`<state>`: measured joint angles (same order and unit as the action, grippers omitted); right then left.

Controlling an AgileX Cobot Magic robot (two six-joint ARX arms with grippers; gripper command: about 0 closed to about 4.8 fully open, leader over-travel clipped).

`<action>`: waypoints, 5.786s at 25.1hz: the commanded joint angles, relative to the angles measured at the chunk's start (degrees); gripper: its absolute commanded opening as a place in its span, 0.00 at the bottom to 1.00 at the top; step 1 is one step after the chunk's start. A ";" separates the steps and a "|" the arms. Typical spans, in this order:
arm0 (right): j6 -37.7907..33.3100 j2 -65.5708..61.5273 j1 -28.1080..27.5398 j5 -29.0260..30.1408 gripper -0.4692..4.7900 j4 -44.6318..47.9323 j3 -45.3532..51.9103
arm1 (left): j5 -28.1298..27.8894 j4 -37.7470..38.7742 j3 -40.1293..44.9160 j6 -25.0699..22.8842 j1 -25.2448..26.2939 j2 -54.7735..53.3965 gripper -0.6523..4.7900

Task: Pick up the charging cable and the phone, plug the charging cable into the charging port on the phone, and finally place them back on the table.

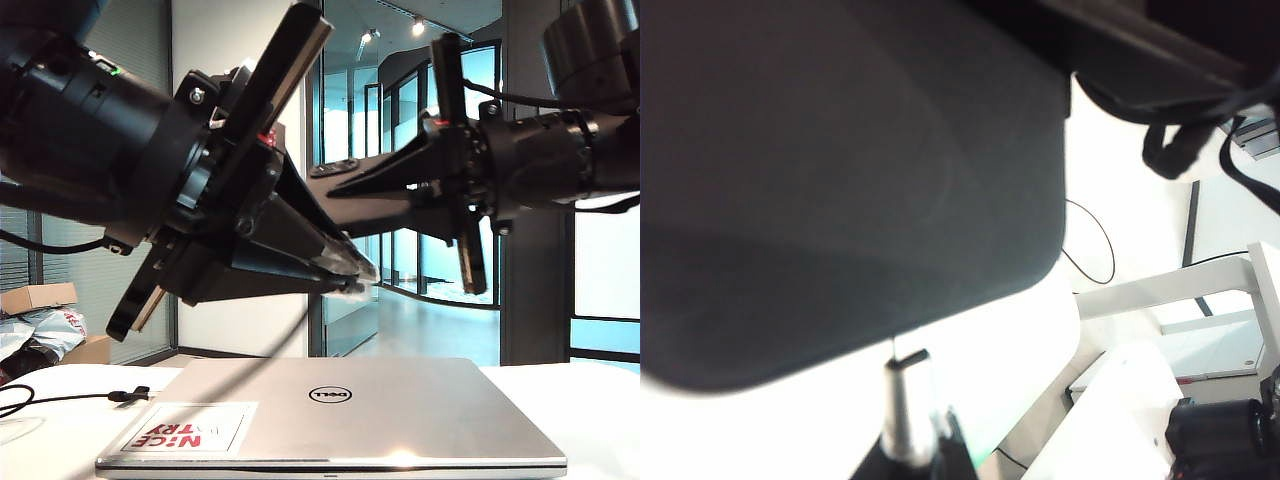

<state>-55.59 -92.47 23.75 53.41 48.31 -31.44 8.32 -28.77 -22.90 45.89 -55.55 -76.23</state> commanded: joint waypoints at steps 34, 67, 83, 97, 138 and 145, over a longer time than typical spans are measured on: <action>-4.87 0.50 -0.31 -0.81 0.08 2.95 -0.04 | -0.83 -4.15 -0.22 -0.42 0.13 0.17 0.11; -12.17 0.52 -1.90 -3.52 0.08 11.89 3.19 | -0.81 -3.93 -0.22 -0.42 0.09 0.17 0.11; -11.89 0.52 -1.64 -4.00 0.08 12.02 3.74 | -0.81 -3.93 -0.22 -0.42 0.09 0.17 0.11; -11.23 0.50 -1.64 -4.02 0.08 13.51 3.69 | -0.81 -3.93 -0.22 -0.42 0.09 0.17 0.11; -13.42 0.50 -0.13 -7.28 0.08 17.27 5.86 | -0.81 -4.17 -0.22 -0.42 0.09 0.17 0.11; -11.02 0.50 -0.13 -5.22 0.08 19.23 6.08 | -0.81 -4.20 -0.22 -0.42 0.09 0.17 0.11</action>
<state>-67.53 -92.44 23.40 46.83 65.08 -25.30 7.73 -32.32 -22.94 45.76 -55.53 -76.20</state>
